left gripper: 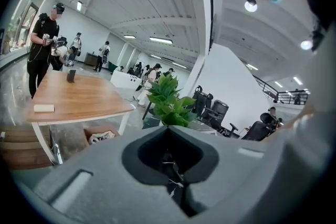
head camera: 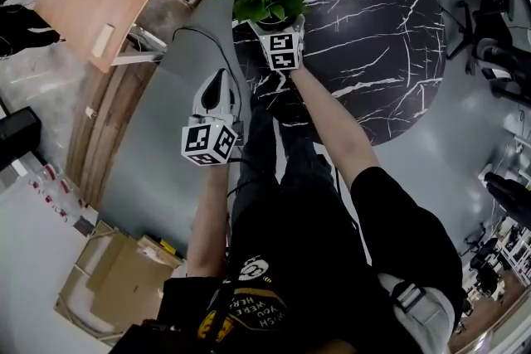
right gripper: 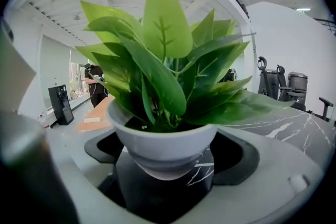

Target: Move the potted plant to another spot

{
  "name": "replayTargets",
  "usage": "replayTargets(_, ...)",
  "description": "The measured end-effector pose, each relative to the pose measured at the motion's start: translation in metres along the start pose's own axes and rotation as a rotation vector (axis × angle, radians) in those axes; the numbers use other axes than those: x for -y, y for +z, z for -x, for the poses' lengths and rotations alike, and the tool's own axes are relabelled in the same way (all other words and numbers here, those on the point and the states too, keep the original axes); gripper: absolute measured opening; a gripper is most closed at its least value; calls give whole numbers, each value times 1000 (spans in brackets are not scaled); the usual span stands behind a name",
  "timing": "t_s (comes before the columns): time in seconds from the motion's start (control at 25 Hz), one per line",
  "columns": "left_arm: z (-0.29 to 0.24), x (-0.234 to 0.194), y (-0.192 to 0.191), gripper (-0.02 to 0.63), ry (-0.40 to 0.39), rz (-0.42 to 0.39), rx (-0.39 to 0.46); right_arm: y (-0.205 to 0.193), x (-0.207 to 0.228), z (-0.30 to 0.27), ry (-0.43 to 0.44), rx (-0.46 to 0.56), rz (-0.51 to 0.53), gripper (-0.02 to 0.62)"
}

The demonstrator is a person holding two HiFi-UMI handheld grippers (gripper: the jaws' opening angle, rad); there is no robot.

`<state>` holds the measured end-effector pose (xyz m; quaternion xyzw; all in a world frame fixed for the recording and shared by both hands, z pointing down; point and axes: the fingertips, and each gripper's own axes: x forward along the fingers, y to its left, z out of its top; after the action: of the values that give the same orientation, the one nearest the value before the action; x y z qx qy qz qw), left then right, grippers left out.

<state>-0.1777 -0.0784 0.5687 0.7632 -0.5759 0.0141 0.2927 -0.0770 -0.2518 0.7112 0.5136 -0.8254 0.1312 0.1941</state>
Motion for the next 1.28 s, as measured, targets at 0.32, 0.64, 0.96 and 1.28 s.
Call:
replayTargets(0.32, -6, 15, -2, 3, -19, -23, -17, -28, -5, 87, 38, -53, -28, 369)
replayTargets(0.64, 37, 96, 35, 3, -62, -177, -38, 65, -40, 265, 116, -41, -167, 3)
replayTargets(0.96, 40, 146, 75, 3, -92, -250, 31, 146, -33, 287, 129, 69, -104, 3)
replayTargets(1.28, 53, 145, 84, 3, -73, -264, 62, 148, -51, 298, 167, 69, -64, 2)
